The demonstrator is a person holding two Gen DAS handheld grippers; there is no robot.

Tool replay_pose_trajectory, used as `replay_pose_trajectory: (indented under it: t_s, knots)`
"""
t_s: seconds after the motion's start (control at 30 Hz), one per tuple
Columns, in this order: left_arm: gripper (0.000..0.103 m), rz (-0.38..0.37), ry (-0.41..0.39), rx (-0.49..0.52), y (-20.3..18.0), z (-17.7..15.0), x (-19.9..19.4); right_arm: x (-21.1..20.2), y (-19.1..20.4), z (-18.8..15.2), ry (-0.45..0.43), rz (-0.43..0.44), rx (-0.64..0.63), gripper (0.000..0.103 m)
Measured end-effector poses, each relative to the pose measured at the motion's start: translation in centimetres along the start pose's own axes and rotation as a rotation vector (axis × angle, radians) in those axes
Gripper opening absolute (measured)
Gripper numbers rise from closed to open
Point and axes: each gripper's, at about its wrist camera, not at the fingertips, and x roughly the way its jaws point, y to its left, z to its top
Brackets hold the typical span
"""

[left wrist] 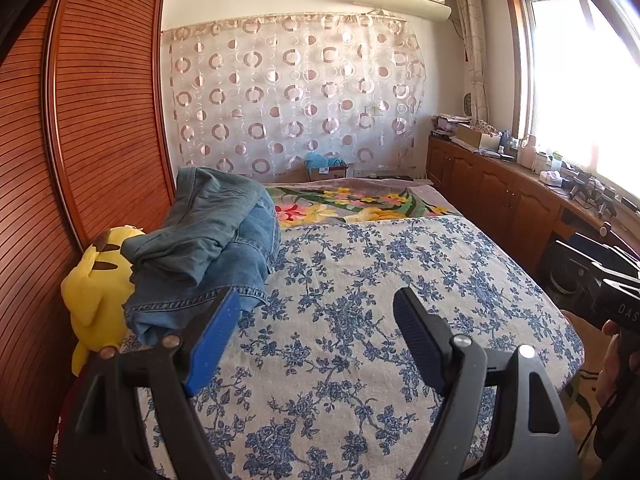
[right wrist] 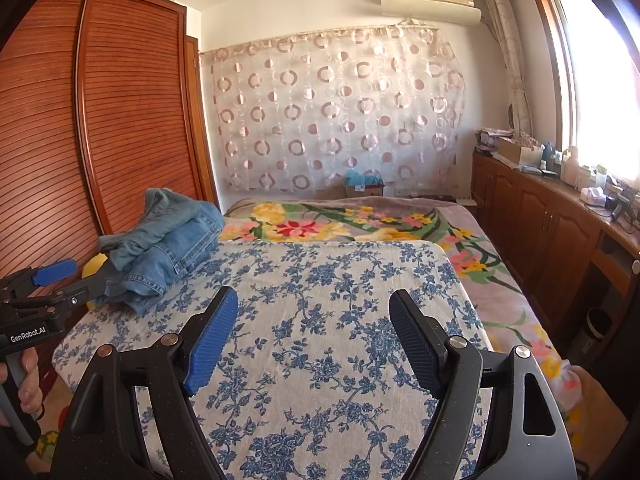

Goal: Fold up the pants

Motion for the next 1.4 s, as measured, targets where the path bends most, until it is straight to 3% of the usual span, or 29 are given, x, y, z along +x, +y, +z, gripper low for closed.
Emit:
replay_pose_trajectory:
  t_s: [1.4]
  knots:
    - [0.079, -0.003, -0.011, 0.004, -0.31, 0.22, -0.19, -0.22, -0.11, -0.34, -0.004, -0.004, 0.002, 0.081]
